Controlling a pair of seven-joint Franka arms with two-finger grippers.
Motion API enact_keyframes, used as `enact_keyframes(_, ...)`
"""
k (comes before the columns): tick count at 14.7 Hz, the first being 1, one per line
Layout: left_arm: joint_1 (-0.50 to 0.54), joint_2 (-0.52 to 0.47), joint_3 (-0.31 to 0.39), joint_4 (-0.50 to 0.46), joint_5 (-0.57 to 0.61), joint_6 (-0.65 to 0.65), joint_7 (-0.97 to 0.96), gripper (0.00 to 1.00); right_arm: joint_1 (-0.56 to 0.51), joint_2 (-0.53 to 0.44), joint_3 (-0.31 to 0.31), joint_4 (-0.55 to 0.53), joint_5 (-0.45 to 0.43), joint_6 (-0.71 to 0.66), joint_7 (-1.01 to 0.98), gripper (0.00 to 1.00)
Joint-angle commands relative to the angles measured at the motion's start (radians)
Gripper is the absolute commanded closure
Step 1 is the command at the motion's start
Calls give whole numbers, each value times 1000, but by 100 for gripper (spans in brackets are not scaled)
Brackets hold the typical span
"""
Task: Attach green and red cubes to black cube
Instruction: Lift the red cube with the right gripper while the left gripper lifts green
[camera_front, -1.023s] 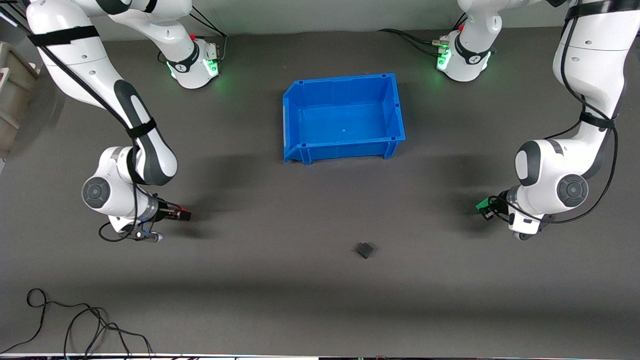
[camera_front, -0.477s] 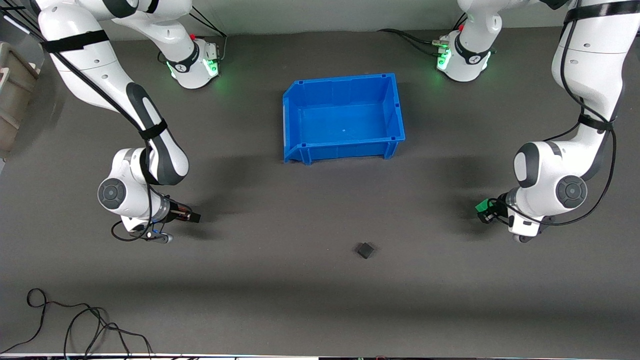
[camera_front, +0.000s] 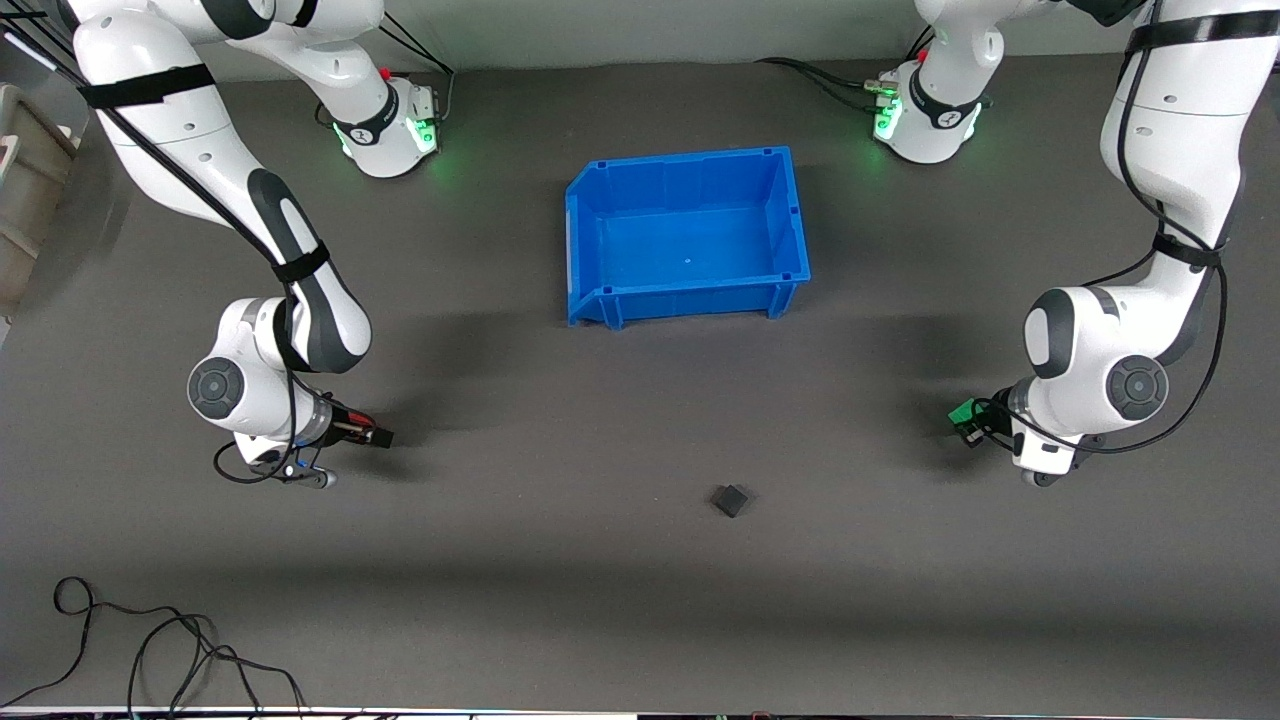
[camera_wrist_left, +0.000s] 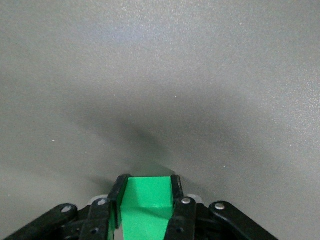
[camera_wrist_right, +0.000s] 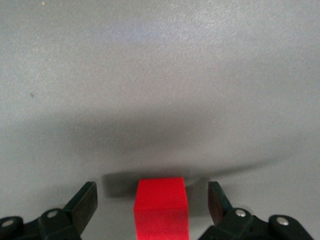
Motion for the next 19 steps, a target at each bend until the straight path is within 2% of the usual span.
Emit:
enact_keyframes(1, -27, 1, 9, 23, 13, -12, -24, 87, 1, 28, -4, 14, 0, 27, -7, 2)
enact_keyframes(2, -27, -8, 7, 39, -1, -25, -62, 96, 1, 28, -4, 14, 0, 27, -7, 2)
enact_keyframes(3, -30, -20, 4, 66, -10, -58, -161, 100, 1, 28, -4, 14, 0, 27, -7, 3)
enact_keyframes(5, -53, -8, -35, 181, -18, -186, -380, 100, 1, 28, -4, 14, 0, 27, -7, 21)
enact_keyframes(7, -105, 47, -39, 299, -18, -254, -563, 100, 1, 28, -4, 14, 0, 27, -7, 39)
enact_keyframes(8, -123, 76, -39, 347, -20, -257, -629, 100, 1, 28, -4, 14, 0, 27, -7, 46)
enact_keyframes(10, -154, 119, -39, 422, -20, -254, -804, 100, 1, 28, -4, 14, 0, 27, -7, 51)
enact_keyframes(11, -163, 133, -39, 456, -20, -253, -874, 100, 1, 28, -4, 14, 0, 27, -7, 60)
enact_keyframes(12, -175, 140, -39, 471, -20, -253, -928, 100, 1, 28, -5, 14, 2, 27, -6, 76)
enact_keyframes(13, -185, 147, -39, 479, -20, -245, -982, 100, 1, 25, -5, 16, 8, 25, 5, 100)
enact_keyframes(17, -246, 203, -39, 542, -23, -239, -1163, 100, -3, 10, -10, 23, 17, 13, 103, 100)
enact_keyframes(19, -278, 225, -39, 574, -23, -239, -1257, 100, 7, -1, -4, 49, 48, -25, 221, 100)
